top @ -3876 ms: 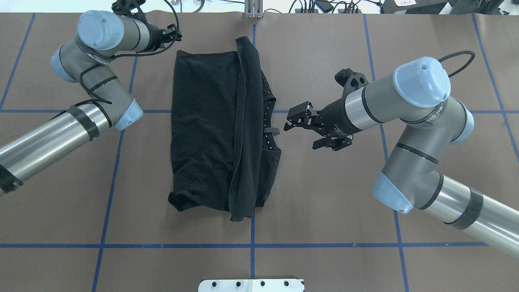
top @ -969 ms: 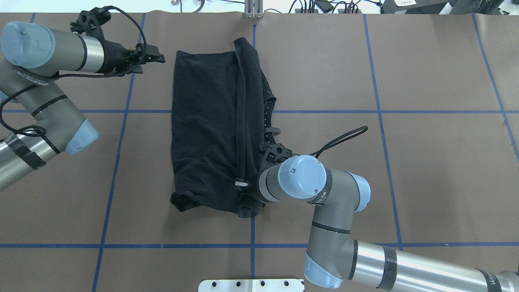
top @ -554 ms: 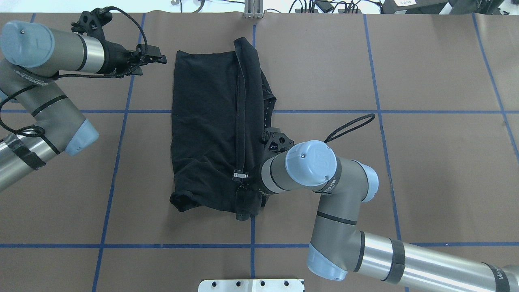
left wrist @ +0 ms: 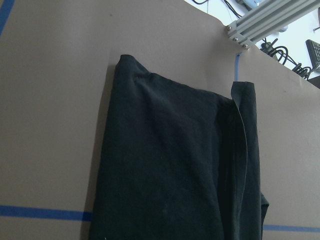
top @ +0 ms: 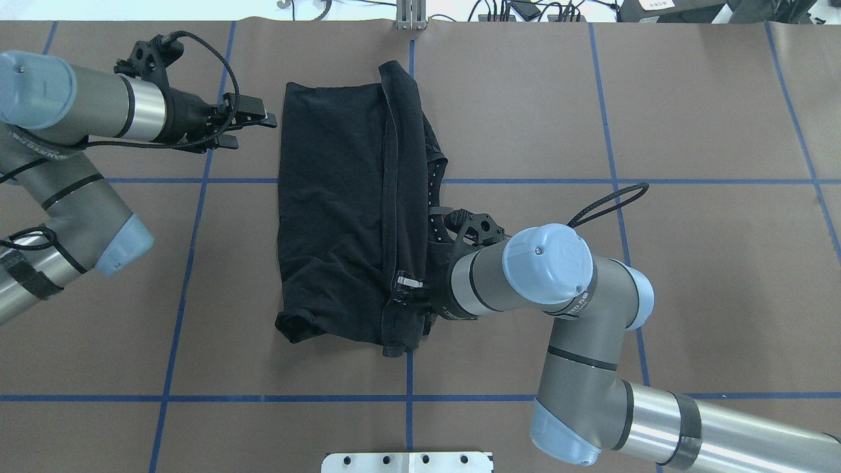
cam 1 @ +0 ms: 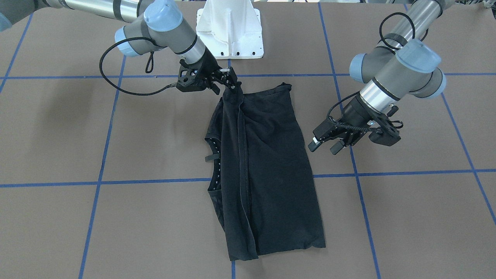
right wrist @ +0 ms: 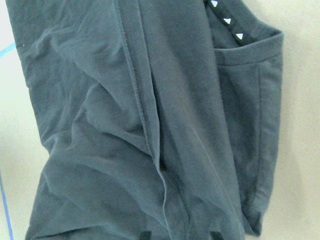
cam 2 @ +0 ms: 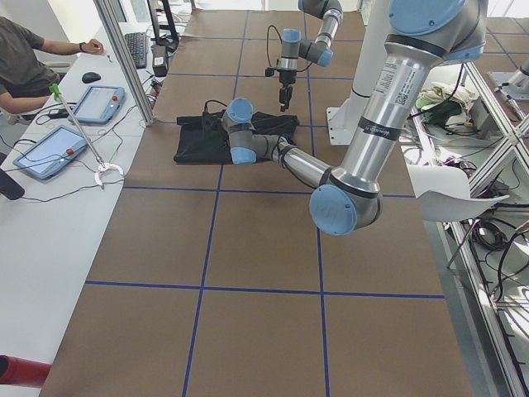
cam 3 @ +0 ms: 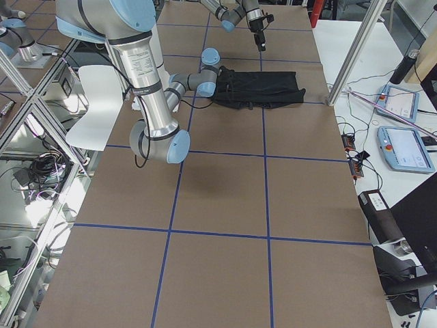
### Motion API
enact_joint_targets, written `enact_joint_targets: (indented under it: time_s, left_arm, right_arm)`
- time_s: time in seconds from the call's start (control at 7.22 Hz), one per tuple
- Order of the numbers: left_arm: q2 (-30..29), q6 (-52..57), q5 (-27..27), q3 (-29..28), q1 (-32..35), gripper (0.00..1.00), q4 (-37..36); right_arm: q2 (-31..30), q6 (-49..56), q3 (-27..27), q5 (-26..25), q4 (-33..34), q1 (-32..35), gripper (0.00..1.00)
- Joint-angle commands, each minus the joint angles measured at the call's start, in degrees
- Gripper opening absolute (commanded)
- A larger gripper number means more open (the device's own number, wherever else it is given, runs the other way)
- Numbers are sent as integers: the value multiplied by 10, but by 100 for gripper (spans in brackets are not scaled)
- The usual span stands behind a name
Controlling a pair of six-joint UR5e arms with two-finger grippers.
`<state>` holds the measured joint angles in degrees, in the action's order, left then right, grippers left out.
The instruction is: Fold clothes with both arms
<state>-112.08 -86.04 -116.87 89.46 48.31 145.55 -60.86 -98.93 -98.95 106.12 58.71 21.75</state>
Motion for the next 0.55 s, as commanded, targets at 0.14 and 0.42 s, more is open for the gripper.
enact_joint_targets:
  time_s: [0.14, 0.42]
  left_arm:
    - [6, -5, 2, 4, -3, 99, -1]
    - [6, -5, 3, 4, -3, 99, 0]
  right_arm:
    - [15, -6, 46, -19, 1, -3, 100]
    - [16, -5, 53, -19, 0, -3, 100]
